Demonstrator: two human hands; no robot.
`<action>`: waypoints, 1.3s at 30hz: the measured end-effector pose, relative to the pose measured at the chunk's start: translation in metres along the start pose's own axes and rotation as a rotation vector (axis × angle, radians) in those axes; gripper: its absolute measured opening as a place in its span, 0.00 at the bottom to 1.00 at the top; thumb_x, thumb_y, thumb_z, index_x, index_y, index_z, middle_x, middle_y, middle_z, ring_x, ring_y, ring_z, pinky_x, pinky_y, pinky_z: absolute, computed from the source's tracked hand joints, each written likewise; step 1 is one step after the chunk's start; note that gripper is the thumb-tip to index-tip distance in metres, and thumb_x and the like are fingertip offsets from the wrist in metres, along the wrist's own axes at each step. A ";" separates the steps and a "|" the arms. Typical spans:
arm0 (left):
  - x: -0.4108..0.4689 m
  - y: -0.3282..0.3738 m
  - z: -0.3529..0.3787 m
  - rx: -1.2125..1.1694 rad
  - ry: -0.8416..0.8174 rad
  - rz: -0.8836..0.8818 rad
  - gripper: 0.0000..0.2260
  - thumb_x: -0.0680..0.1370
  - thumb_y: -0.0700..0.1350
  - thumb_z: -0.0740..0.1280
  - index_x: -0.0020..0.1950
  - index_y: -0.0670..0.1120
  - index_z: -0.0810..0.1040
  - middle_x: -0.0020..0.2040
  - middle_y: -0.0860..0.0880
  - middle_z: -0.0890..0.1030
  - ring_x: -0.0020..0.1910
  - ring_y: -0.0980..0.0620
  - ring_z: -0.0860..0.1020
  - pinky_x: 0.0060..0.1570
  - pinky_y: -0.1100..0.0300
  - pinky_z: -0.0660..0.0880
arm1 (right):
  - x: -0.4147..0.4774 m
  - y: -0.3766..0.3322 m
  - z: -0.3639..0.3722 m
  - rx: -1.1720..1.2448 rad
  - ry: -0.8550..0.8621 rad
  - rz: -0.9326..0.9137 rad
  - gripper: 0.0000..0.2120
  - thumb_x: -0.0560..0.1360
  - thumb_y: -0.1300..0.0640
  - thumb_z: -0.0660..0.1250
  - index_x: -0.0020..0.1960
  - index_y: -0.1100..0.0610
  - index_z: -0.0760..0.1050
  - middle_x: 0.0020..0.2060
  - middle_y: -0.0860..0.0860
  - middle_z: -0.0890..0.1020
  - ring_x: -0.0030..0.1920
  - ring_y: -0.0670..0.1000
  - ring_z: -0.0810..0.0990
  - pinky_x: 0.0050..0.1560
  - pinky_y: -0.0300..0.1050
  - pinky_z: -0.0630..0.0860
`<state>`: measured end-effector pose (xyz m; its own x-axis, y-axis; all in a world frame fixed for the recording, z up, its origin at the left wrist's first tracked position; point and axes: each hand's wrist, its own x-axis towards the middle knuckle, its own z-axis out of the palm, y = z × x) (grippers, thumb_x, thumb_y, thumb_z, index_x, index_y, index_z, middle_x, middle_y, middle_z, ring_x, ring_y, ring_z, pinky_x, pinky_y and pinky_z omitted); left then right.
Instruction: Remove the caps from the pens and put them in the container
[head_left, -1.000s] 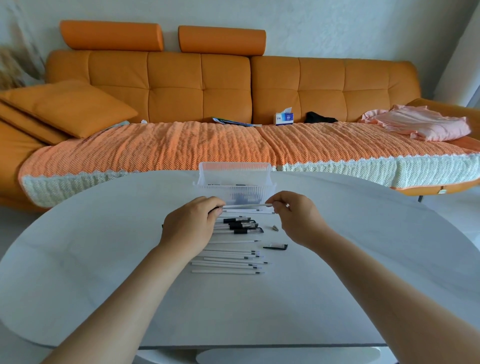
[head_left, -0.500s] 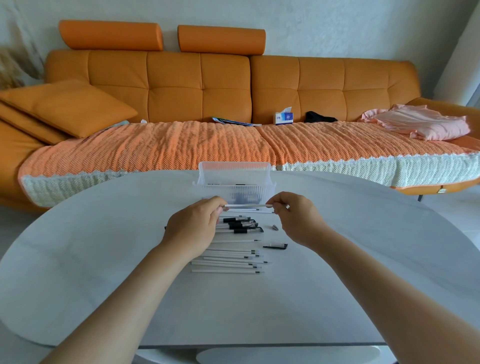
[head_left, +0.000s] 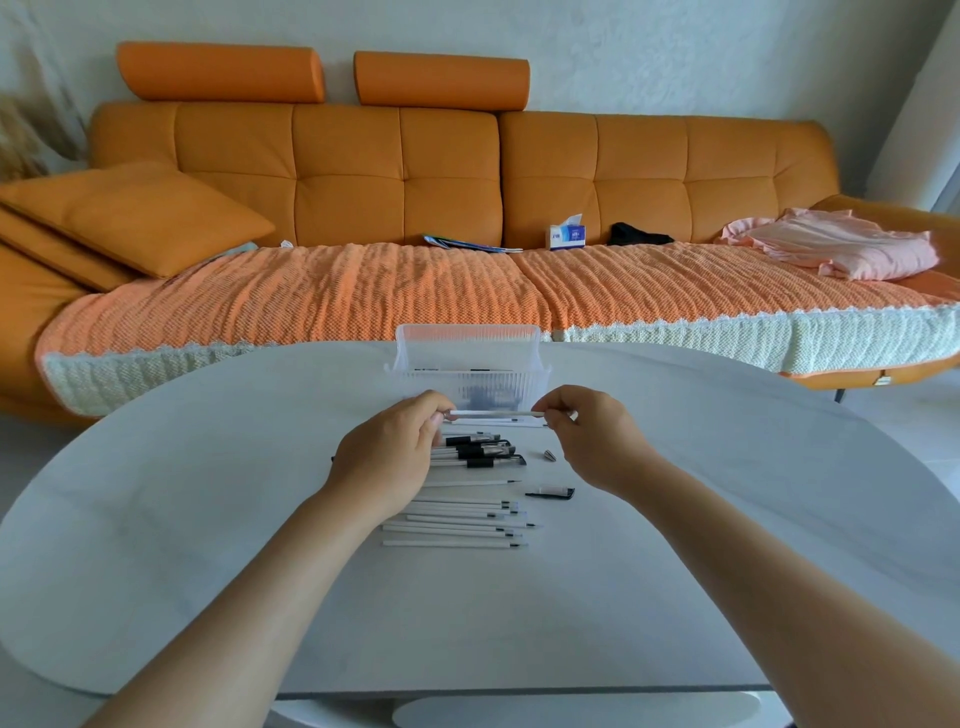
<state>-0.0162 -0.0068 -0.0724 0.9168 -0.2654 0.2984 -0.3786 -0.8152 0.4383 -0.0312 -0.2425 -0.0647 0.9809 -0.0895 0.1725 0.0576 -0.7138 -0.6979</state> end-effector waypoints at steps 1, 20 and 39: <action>0.000 0.000 0.000 -0.010 -0.003 -0.003 0.10 0.84 0.48 0.53 0.57 0.59 0.72 0.45 0.59 0.77 0.43 0.57 0.75 0.37 0.61 0.67 | 0.000 0.000 0.000 -0.008 0.003 -0.003 0.10 0.82 0.58 0.60 0.51 0.46 0.78 0.45 0.48 0.82 0.28 0.41 0.75 0.32 0.35 0.69; -0.005 0.010 -0.001 0.051 -0.067 0.120 0.09 0.82 0.51 0.58 0.58 0.59 0.76 0.53 0.61 0.80 0.51 0.55 0.77 0.48 0.57 0.75 | -0.007 -0.001 -0.007 -0.180 -0.123 -0.128 0.03 0.77 0.48 0.66 0.48 0.43 0.79 0.44 0.37 0.81 0.37 0.41 0.77 0.38 0.38 0.73; -0.007 0.019 0.008 0.030 -0.105 0.175 0.06 0.81 0.52 0.60 0.52 0.58 0.76 0.43 0.60 0.77 0.44 0.56 0.75 0.42 0.57 0.73 | -0.014 -0.010 0.002 -0.134 -0.167 -0.209 0.04 0.76 0.47 0.69 0.42 0.43 0.80 0.41 0.38 0.81 0.36 0.35 0.76 0.36 0.33 0.68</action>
<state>-0.0293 -0.0248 -0.0730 0.8461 -0.4551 0.2774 -0.5308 -0.7664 0.3619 -0.0456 -0.2330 -0.0616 0.9681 0.1765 0.1777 0.2470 -0.7909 -0.5598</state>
